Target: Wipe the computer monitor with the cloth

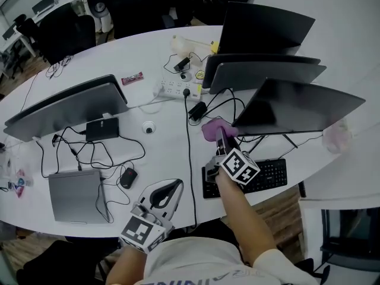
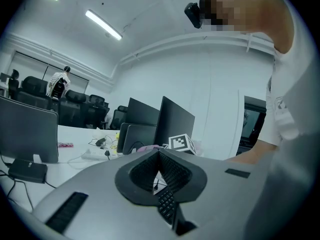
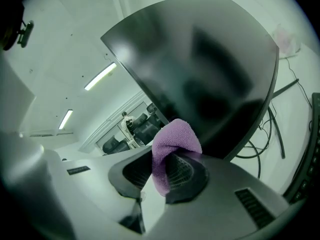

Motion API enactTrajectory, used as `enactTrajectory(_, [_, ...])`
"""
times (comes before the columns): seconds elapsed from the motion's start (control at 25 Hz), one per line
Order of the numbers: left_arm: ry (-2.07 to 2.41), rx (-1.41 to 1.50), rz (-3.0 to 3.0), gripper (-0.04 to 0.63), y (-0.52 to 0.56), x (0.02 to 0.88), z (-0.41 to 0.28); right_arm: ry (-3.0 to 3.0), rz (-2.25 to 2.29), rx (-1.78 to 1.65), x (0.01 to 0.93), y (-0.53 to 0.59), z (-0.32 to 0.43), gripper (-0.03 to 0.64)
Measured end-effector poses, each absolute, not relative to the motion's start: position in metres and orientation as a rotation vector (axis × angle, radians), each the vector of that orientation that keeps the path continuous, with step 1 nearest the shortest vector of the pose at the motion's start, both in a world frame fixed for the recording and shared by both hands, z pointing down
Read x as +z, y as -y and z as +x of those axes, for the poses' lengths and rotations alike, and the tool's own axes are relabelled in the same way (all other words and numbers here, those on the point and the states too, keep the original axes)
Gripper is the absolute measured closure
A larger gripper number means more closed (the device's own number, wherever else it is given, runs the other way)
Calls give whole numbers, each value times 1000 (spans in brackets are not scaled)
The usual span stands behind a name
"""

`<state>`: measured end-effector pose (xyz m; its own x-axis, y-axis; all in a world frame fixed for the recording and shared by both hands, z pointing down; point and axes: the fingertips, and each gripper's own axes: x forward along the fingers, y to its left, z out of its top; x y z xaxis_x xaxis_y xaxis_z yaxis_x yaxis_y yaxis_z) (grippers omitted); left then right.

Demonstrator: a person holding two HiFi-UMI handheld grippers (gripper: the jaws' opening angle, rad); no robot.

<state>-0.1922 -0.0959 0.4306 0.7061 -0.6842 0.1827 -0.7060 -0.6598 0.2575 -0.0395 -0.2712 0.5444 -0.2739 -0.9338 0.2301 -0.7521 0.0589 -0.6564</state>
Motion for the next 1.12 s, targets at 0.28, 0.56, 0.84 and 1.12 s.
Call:
enactTrajectory(0.28, [1091, 72, 2625, 591, 93, 420, -187, -2113, -1687, -941, 505, 274, -39, 554])
enactTrajectory(0.56, [1089, 45, 2644, 591, 91, 410, -182, -2165, -1672, -771, 455, 273, -40, 554])
enactTrajectory(0.84, [1108, -6, 2651, 591, 95, 398, -179, -2168, -1642, -692, 414, 272, -36, 554])
enactTrajectory(1.12, [1137, -67, 2656, 591, 104, 386, -181, -2173, -1580, -646, 369, 274, -36, 554])
